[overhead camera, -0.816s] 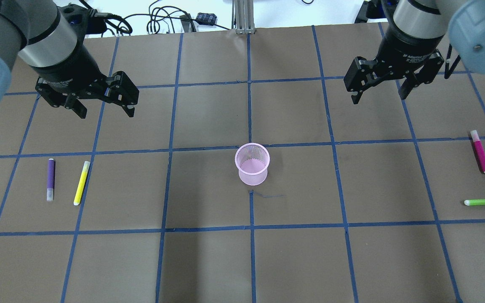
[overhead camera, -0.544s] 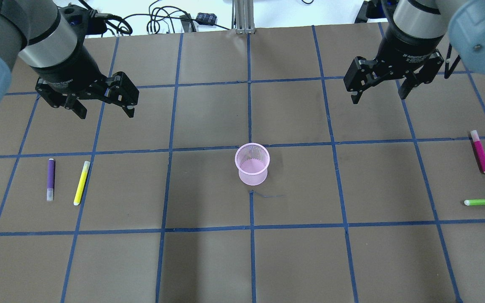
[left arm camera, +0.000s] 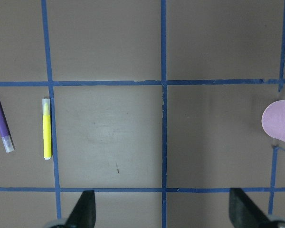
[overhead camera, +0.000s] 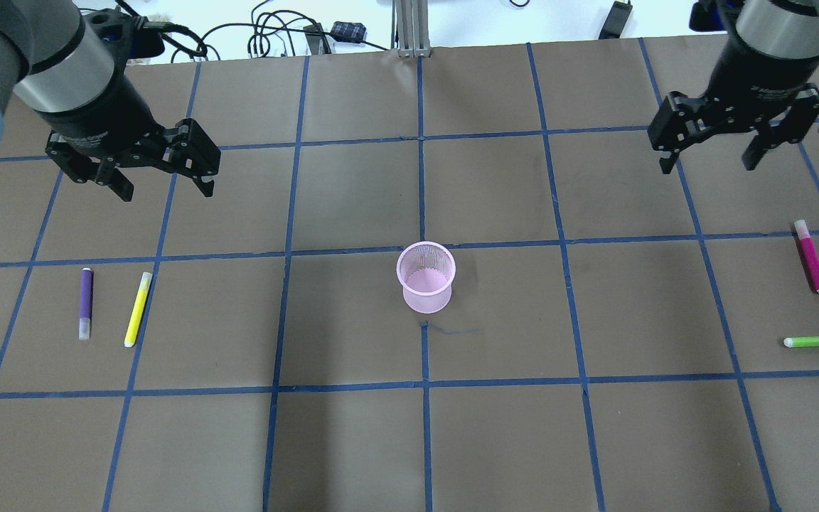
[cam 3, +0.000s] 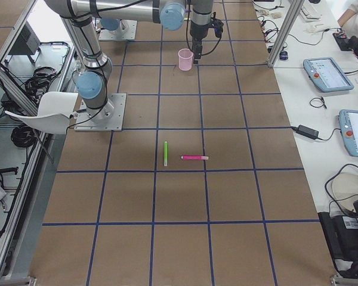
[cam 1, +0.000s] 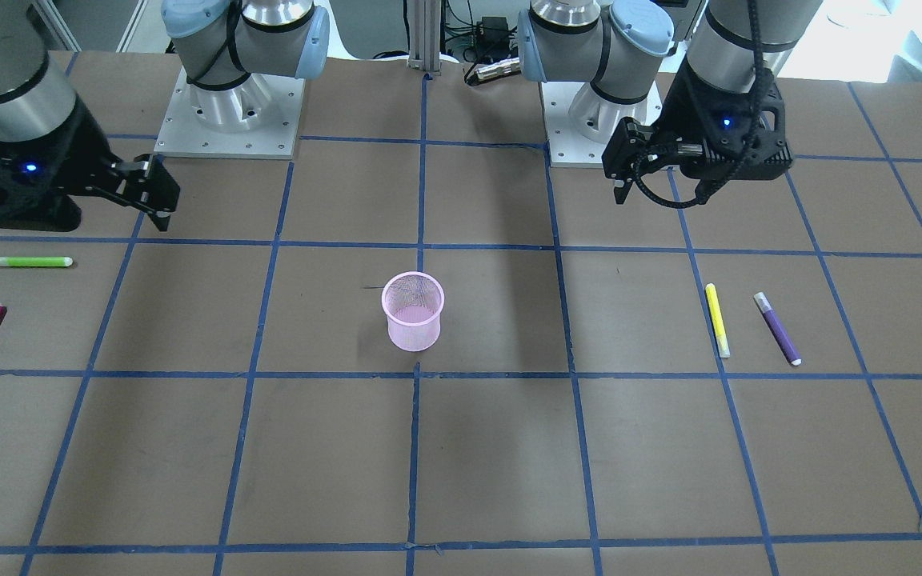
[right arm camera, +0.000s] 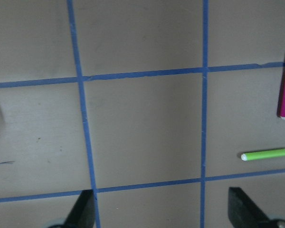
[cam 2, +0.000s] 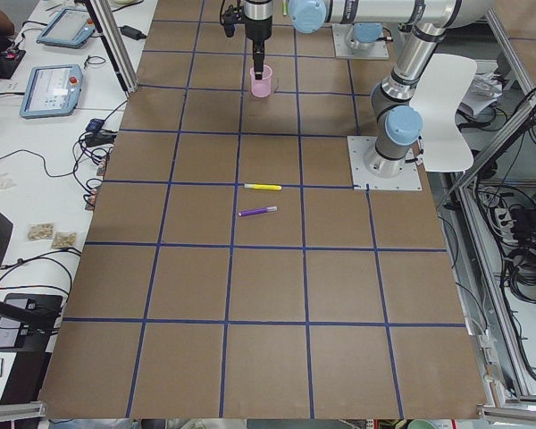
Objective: Insert purple and pink pens into pink cup
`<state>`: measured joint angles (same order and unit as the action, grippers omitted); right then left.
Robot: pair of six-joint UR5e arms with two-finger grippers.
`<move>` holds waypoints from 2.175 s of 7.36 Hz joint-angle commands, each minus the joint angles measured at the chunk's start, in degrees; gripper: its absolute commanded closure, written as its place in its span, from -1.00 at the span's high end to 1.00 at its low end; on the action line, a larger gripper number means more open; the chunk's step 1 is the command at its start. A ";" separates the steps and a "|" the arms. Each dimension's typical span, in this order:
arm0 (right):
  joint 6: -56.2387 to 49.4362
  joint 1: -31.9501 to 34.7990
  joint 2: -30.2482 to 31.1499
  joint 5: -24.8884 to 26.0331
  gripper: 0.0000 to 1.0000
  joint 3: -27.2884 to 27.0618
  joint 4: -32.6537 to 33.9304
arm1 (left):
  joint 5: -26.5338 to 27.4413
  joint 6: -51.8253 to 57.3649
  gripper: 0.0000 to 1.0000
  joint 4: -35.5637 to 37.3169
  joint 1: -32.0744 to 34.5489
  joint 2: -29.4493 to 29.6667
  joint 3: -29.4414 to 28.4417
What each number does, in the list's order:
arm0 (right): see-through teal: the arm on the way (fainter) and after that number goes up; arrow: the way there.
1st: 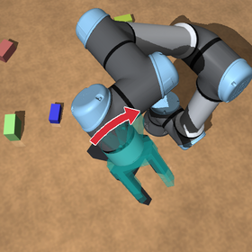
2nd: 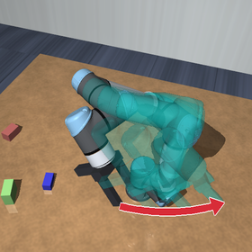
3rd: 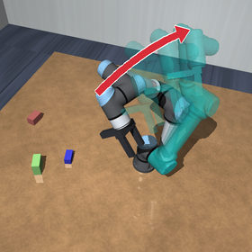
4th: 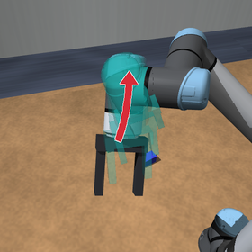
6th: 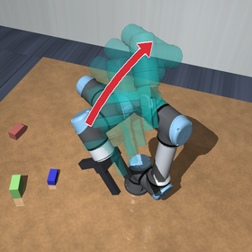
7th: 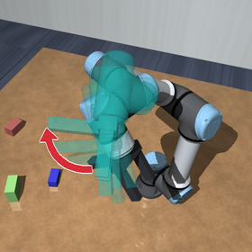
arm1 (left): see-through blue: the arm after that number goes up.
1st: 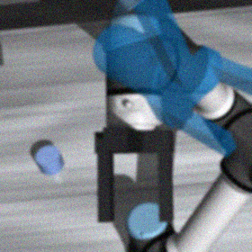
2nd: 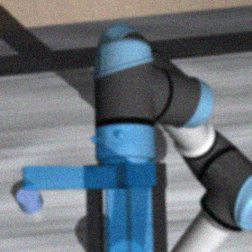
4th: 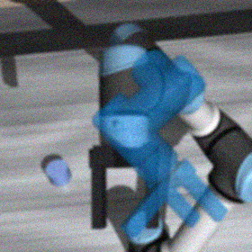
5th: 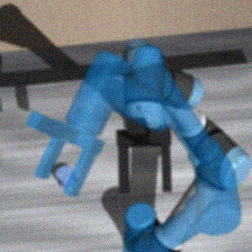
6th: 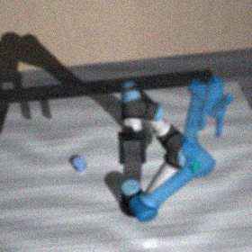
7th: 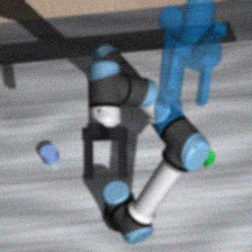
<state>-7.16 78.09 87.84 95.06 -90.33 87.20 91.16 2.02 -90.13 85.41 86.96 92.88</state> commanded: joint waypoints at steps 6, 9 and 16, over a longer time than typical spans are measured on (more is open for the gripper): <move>-8.01 -19.43 -16.54 2.14 1.00 -4.77 20.35 | -0.11 2.10 1.00 3.71 -20.34 6.36 2.03; -26.70 -25.24 -19.29 2.15 1.00 -5.38 24.91 | -0.19 7.08 1.00 19.34 -26.59 12.69 7.82; -31.25 -30.63 -22.18 -1.19 0.88 -19.19 44.56 | 0.68 13.28 1.00 30.54 -31.36 26.85 8.28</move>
<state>-38.31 47.52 66.45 94.33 -109.11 131.69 91.63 15.30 -60.13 54.10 111.71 101.17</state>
